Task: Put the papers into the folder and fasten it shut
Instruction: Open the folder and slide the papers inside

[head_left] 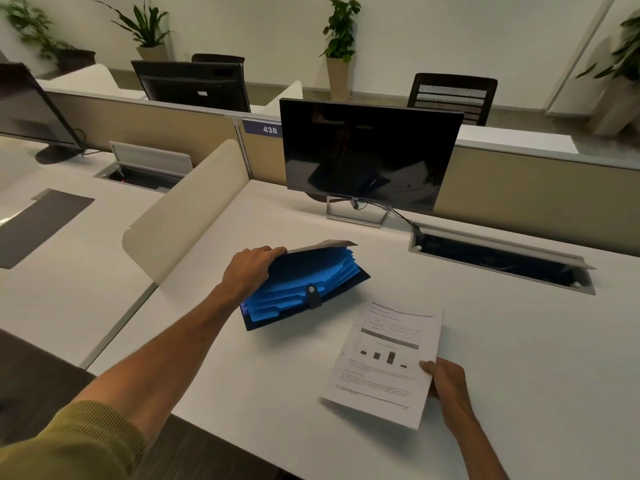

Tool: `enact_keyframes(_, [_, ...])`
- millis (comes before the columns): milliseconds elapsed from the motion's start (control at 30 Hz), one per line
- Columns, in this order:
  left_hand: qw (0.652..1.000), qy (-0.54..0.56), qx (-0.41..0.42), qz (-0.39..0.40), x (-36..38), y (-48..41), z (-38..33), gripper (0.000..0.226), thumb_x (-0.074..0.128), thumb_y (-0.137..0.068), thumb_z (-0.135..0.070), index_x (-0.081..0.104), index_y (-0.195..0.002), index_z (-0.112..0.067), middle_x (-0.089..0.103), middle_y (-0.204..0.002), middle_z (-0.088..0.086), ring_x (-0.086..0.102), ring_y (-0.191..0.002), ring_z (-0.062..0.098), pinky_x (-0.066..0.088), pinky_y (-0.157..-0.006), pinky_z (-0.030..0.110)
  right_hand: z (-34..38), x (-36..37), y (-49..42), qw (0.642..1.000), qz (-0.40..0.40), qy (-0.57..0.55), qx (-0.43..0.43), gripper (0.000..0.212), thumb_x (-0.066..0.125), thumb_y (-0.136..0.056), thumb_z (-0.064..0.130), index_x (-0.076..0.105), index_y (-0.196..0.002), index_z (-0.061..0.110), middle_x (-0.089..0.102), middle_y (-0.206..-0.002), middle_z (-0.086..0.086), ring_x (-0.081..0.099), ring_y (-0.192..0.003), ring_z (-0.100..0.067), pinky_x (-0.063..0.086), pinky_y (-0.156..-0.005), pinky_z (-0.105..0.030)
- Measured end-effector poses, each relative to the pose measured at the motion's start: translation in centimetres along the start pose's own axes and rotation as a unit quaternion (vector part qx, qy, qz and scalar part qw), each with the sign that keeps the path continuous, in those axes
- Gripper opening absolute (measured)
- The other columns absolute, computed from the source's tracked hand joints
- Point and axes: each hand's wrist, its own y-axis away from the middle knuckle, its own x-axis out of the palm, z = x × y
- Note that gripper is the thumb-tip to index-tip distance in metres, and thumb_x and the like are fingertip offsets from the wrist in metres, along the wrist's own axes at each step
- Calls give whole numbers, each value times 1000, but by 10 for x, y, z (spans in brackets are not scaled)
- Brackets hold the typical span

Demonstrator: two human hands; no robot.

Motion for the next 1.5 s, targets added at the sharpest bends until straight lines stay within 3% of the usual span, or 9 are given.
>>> enact_keyframes(133, [1000, -6, -9, -4, -5, 2, 0, 52, 48, -114, -13, 46, -163, -28, 67, -150, 3, 72, -122, 31, 64, -99, 43, 14, -10, 7, 996, 25, -87, -13, 19, 66, -94, 0, 77, -109, -2, 82, -105, -19, 81, -82, -34, 63, -76, -41])
enact_keyframes(267, [1000, 1, -12, 0, -7, 4, -1, 52, 48, -113, -12, 47, -163, -27, 67, -151, 3, 71, -124, 31, 64, -98, 42, 34, -21, 14, 984, 41, -173, -18, 27, 67, -91, 4, 77, -114, -3, 79, -114, -23, 75, -103, -47, 55, -102, -60])
enact_keyframes(500, [1000, 23, -8, 4, -4, 7, -7, 51, 47, -115, -15, 44, -165, -26, 67, -153, 3, 71, -126, 29, 63, -102, 39, 81, -8, 36, 970, 129, -203, -27, 35, 62, -91, 7, 70, -119, -12, 75, -116, -33, 73, -103, -54, 62, -86, -52])
enact_keyframes(667, [1000, 1, -2, 0, -4, 8, -11, 53, 47, -114, -15, 41, -165, -27, 66, -153, 2, 72, -124, 31, 64, -95, 42, 110, 34, 46, 968, 203, -144, -16, 34, 62, -90, 7, 74, -118, -8, 77, -118, -28, 72, -112, -51, 54, -106, -61])
enact_keyframes(733, [1000, -5, -1, 4, -4, 8, -12, 52, 46, -115, -16, 41, -165, -27, 66, -154, 1, 72, -124, 32, 64, -96, 42, 116, 54, 47, 975, 185, -125, -23, 31, 62, -90, 4, 75, -117, -6, 80, -112, -22, 75, -107, -46, 57, -103, -59])
enact_keyframes(867, [1000, -8, 1, 6, -3, 8, -12, 50, 44, -116, -19, 41, -165, -27, 65, -155, 2, 71, -127, 32, 63, -100, 42, 123, 85, 48, 982, 132, -130, -25, 26, 62, -89, -2, 75, -113, -4, 84, -93, -13, 81, -80, -29, 63, -68, -36])
enact_keyframes(1033, [1000, -15, -1, 16, 1, 9, -10, 48, 44, -117, -25, 41, -165, -28, 65, -155, 3, 72, -124, 31, 63, -99, 39, 124, 113, 54, 986, 78, -143, -46, 18, 63, -92, -1, 75, -90, 11, 83, -97, -13, 80, -87, -31, 64, -57, -30])
enact_keyframes(1200, [1000, -3, 4, 26, 7, 10, -12, 49, 43, -118, -29, 40, -167, -28, 64, -156, 3, 72, -125, 31, 63, -102, 40, 112, 141, 60, 989, 15, -130, -71, 21, 67, -94, 7, 77, -81, 19, 83, -88, 2, 81, -81, -20, 67, -62, -33])
enact_keyframes(1500, [999, -7, 28, 25, 21, 17, -21, 54, 39, -118, -40, 29, -171, -33, 68, -147, 6, 76, -107, 27, 63, -89, 31, 94, 185, 61, 985, -24, -165, -46, 17, 66, -97, 12, 79, -107, 10, 83, -99, -7, 81, -85, -26, 69, -71, -49])
